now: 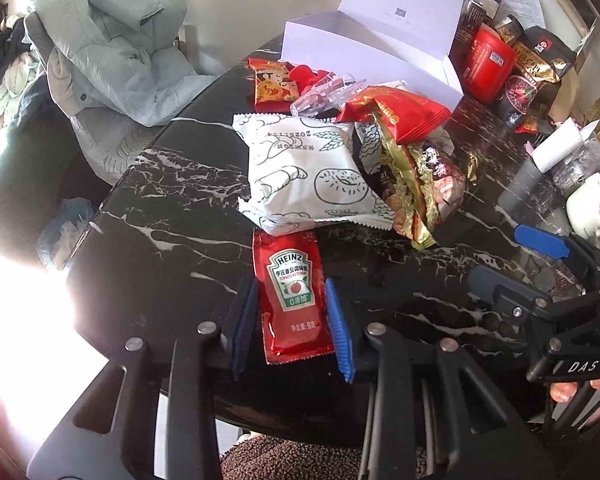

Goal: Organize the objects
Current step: 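Grasp the red Heinz ketchup sachet with the left gripper while the right gripper approaches the cereal packet, then grasp the brown Nutritious Cereal packet with the right gripper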

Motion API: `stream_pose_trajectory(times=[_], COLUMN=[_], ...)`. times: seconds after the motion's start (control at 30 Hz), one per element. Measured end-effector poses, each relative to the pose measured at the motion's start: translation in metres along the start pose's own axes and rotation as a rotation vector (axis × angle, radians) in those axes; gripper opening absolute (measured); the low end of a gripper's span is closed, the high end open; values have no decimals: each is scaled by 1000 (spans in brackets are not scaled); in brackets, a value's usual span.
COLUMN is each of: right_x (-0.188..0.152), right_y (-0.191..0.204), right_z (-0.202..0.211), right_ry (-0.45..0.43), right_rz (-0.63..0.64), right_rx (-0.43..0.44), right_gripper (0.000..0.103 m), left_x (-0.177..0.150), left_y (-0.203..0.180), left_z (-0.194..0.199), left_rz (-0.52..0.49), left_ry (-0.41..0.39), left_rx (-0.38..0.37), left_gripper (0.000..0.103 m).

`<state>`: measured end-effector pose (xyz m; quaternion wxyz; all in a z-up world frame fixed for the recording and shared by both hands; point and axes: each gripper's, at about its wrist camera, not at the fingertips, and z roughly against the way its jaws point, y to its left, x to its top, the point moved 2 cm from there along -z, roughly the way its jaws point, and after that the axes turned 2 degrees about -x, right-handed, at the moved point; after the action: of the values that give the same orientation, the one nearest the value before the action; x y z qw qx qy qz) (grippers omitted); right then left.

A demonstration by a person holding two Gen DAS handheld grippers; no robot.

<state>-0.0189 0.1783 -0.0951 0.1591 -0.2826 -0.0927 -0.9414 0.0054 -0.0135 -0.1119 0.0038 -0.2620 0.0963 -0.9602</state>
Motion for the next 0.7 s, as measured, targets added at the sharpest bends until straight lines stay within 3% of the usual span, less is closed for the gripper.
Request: stream_pose_trajectory(times=[0.2, 0.37, 0.63, 0.7], right_x=[19, 34, 40, 39], right_y=[10, 15, 7, 6], right_z=[6, -2, -32, -39], right_ry=[-62, -92, -33, -6], right_rz=[-9, -35, -130, -141], right_rx=[24, -12, 42, 66], right_gripper=[103, 103, 103, 98], left_x=[-2, -5, -6, -6], left_y=[5, 2, 0, 0], left_z=[1, 2, 2, 2], left_rz=[38, 40, 44, 40], left_ry=[10, 3, -5, -6], left_rx=[-49, -50, -47, -44], left_gripper=[32, 32, 32, 32])
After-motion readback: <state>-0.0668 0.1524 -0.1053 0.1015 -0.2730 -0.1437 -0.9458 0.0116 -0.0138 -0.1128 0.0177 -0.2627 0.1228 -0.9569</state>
